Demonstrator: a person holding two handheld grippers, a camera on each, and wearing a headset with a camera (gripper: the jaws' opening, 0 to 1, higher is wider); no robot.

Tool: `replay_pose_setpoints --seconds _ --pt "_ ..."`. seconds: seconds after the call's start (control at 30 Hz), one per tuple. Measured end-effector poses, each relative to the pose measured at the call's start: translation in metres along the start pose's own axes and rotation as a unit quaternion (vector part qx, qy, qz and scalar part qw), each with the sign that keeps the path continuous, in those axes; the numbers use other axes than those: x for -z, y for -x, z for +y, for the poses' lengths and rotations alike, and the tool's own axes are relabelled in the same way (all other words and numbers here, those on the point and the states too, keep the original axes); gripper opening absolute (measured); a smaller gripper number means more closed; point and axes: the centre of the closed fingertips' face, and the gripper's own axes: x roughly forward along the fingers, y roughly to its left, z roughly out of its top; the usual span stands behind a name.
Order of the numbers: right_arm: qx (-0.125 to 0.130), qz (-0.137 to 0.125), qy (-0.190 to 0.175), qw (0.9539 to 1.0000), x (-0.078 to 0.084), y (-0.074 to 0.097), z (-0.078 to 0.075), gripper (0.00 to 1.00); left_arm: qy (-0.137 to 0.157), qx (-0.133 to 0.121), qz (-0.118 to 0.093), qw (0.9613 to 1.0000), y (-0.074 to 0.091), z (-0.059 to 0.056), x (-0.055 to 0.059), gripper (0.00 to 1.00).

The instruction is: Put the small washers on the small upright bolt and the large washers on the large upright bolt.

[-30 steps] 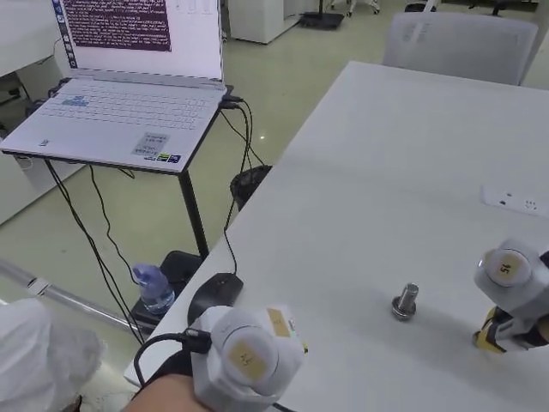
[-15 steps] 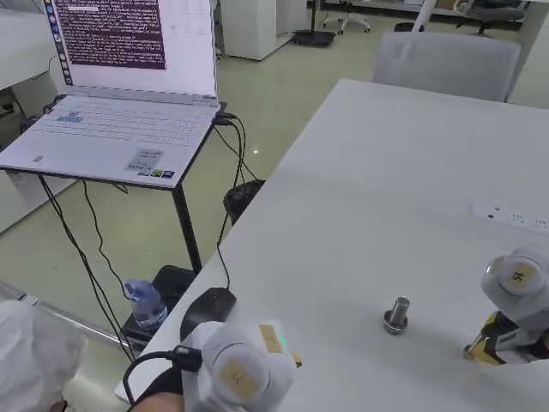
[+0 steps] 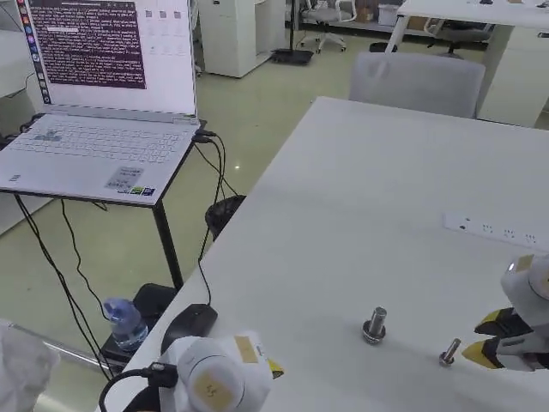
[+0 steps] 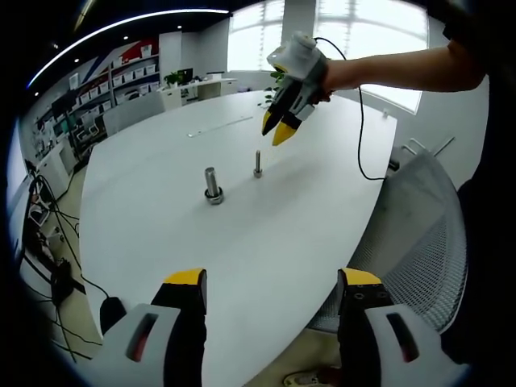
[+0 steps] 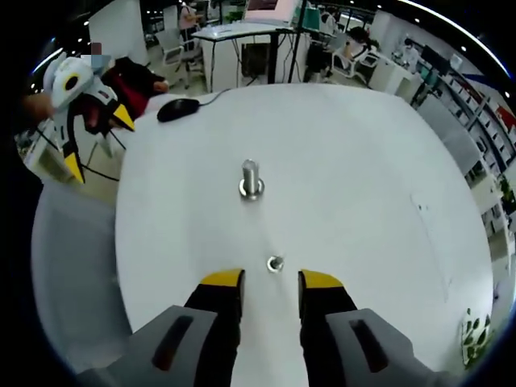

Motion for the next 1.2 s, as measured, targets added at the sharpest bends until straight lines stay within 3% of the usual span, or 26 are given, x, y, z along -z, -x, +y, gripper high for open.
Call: replay_pose_setpoints --seconds 0.47,0.73,0.9,1.2 --pt "0.024 -0.066 -0.052 0.9962 0.012 0.048 0.008 0.30 0.006 -0.001 -0.030 0.9995 -0.001 0.000 -0.021 0.67" --pt "0.036 -0.114 -0.109 0.9868 0.038 0.077 0.021 0.32 0.010 0.004 -0.034 0.9994 -0.001 -0.007 -0.025 0.67" --pt "0.041 -0.124 -0.124 0.9837 0.054 0.090 0.034 0.32 0.005 0.005 -0.033 0.9994 0.001 -0.013 -0.028 0.67" --pt "0.037 -0.176 -0.154 0.9715 0.061 0.098 0.063 0.37 0.011 0.000 -0.046 0.9989 0.003 -0.023 -0.033 0.67"
